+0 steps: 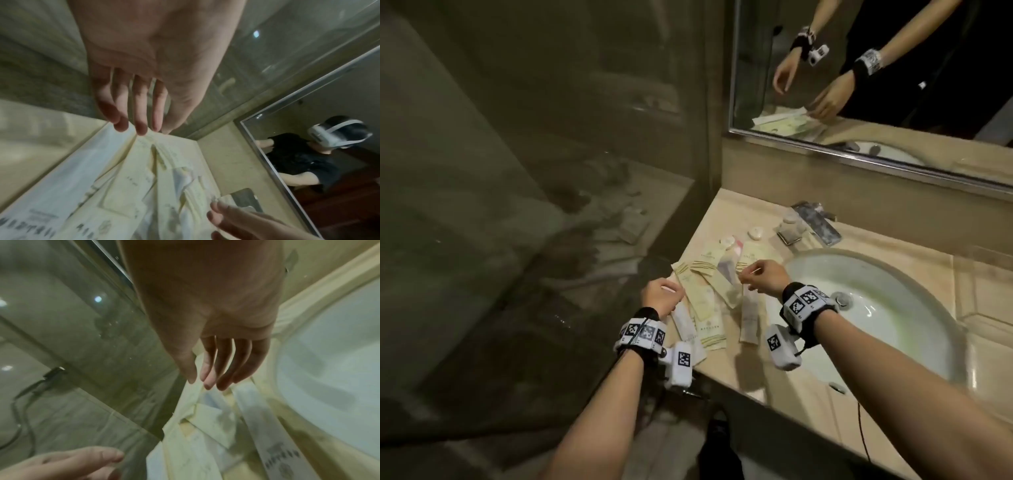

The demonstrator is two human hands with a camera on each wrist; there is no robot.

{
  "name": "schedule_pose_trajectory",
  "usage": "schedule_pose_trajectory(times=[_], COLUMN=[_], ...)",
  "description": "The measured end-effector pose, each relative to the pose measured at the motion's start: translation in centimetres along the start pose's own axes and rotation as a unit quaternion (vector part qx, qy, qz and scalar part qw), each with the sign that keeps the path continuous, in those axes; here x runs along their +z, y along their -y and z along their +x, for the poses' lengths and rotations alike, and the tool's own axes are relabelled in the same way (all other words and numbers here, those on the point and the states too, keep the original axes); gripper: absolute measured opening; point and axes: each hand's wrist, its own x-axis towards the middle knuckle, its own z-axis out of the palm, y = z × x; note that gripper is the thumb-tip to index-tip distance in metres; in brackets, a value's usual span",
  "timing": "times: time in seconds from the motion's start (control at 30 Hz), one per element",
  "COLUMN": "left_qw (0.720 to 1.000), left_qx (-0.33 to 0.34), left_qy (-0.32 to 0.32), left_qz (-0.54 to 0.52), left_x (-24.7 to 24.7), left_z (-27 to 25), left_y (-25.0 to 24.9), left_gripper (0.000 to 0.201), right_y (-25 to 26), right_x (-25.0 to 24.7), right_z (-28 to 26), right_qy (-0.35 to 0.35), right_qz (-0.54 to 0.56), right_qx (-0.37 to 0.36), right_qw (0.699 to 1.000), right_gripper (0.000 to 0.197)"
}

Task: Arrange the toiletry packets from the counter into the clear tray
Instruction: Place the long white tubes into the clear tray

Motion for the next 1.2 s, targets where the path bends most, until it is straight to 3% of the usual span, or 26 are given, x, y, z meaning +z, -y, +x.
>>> schedule_pose_trajectory(times=[0.1,0.17,0.3,0.4,0.5,0.63,0.8,0.93,1.2], left_qw=[0.998,0.993,0.983,0.98,0.978,0.976,0.979,0.98,0.993], left_qx=[-0.041,-0.096,-0.155,-0.175,-0.178,-0.187,-0.179,-0.168,-0.102], left_qy=[-0.023,-0.023,-0.023,-0.041,-0.062,-0.069,-0.031,-0.016,-0.049], left_qz=[0.051,0.066,0.096,0.089,0.094,0.083,0.09,0.106,0.042], left_x=[0.8,1.3,2.4,3.4,4.2,4.3,3.6,3.1,2.9], left_z=[2.8,3.6,4.5,4.4,4.1,3.6,2.8,1.0,-4.7], left_y=[1.3,2.1,2.8,2.9,2.8,2.7,2.8,2.1,-2.7], left_gripper=[0.013,0.027,0.075,0.084,0.086,0.097,0.038,0.035,0.026], right_y=[-1.9,-3.3,-4.8,-5.6,-6.0,-5.7,-5.5,-5.9,-6.3], right_x=[1.0,1.8,2.7,3.4,3.8,3.4,2.2,1.4,-2.2], right_z=[2.2,2.8,3.9,4.0,4.2,4.1,3.4,2.4,-2.3], right_qy=[-0.035,-0.034,-0.067,-0.084,-0.081,-0.042,0.026,0.039,0.043], right_qz=[-0.078,-0.12,-0.157,-0.164,-0.145,-0.156,-0.157,-0.111,-0.075], right_qx=[0.064,0.107,0.153,0.16,0.162,0.154,0.142,0.136,0.112], right_qw=[0.994,0.986,0.973,0.97,0.973,0.975,0.977,0.984,0.99], right_gripper=[0.012,0.012,0.051,0.065,0.062,0.028,0.029,0.028,0.032])
